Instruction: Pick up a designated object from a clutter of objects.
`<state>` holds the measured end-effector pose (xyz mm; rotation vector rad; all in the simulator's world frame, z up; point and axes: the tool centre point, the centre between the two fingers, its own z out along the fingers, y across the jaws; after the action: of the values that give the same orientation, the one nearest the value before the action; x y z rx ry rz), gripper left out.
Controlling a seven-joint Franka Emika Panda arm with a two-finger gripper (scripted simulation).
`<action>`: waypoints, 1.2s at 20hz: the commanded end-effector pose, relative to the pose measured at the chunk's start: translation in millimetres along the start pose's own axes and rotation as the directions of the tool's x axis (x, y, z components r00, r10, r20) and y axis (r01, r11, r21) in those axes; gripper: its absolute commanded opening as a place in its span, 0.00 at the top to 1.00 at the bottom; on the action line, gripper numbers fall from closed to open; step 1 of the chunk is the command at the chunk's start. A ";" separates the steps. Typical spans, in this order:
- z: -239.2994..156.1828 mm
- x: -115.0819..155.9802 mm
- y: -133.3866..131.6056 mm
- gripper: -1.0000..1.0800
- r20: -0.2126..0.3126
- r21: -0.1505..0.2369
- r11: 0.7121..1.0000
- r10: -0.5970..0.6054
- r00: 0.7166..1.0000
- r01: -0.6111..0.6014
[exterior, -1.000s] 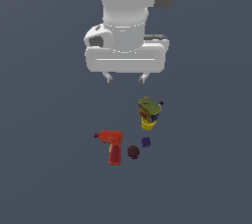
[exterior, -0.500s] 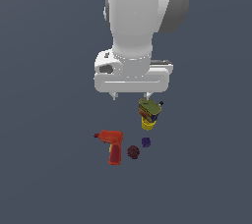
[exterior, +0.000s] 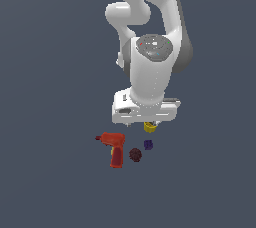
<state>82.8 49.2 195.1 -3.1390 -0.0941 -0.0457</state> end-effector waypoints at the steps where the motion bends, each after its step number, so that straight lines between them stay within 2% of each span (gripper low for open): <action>1: 27.4 5.8 -9.3 0.04 0.006 -0.001 1.000 -0.019 1.000 0.019; 7: 80.1 12.1 -27.4 0.04 0.019 0.000 0.999 -0.054 0.998 0.054; 12: 108.6 13.2 -37.3 0.04 0.026 0.001 0.997 -0.073 0.997 0.073; 24: 128.6 12.3 -42.0 0.04 0.030 0.002 0.997 -0.082 0.996 0.082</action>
<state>96.7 92.2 70.3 -3.1336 -0.2228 0.0000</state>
